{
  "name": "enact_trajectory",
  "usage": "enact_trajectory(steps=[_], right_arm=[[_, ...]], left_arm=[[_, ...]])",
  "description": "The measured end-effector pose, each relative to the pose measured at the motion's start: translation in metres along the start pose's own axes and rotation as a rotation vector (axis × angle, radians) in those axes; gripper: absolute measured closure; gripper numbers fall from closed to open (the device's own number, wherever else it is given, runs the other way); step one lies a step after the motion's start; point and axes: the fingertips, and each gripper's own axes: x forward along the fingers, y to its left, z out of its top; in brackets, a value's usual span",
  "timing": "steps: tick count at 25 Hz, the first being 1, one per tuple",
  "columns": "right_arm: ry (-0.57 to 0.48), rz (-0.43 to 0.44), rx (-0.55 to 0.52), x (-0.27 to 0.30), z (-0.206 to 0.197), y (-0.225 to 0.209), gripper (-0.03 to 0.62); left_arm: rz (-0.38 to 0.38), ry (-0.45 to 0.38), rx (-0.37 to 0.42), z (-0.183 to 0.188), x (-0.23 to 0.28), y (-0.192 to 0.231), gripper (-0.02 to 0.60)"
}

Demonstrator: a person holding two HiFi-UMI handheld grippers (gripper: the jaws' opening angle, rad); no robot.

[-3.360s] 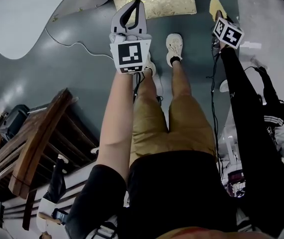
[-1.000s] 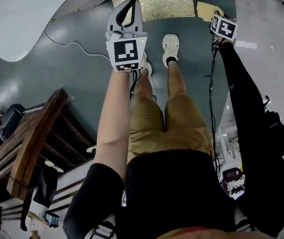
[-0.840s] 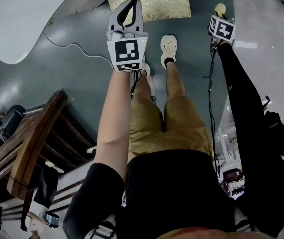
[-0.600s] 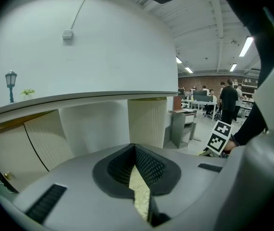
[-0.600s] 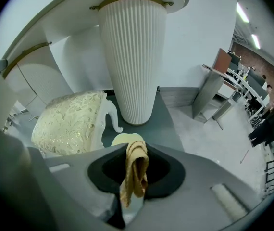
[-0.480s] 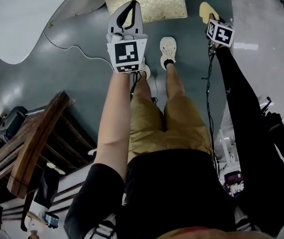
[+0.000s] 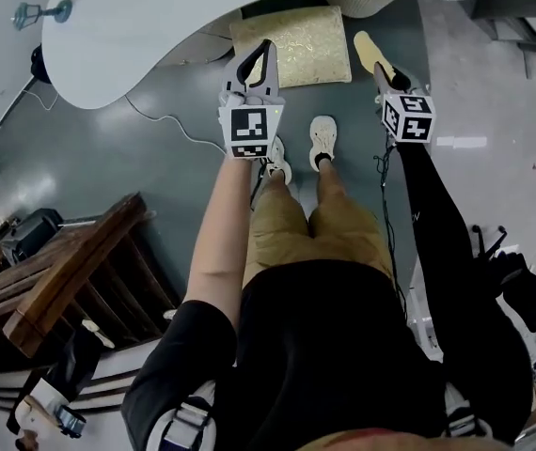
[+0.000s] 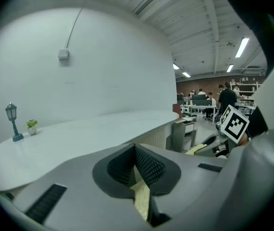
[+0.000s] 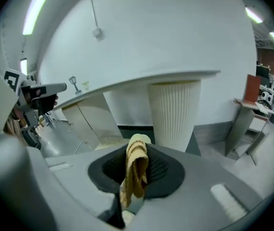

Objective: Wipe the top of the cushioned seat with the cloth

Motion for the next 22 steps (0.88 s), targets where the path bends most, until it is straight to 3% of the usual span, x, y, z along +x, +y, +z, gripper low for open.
enact_trajectory(steps=[5, 14, 18, 22], right_arm=[[-0.176, 0.030, -0.056, -0.049, 0.096, 0.041, 0.537], [-0.462, 0.034, -0.129, -0.133, 0.235, 0.078, 0.537], [-0.536, 0.020, -0.214, -0.154, 0.279, 0.108, 0.537], [-0.578, 0.026, -0.260, -0.169, 0.293, 0.127, 0.537]], left_arm=[[-0.040, -0.057, 0.078, 0.072, -0.026, -0.011, 0.575], [0.079, -0.206, 0.105, 0.189, -0.077, 0.015, 0.575], [0.130, -0.235, 0.086, 0.220, -0.098, 0.045, 0.575], [0.150, -0.274, 0.068, 0.232, -0.117, 0.051, 0.575]])
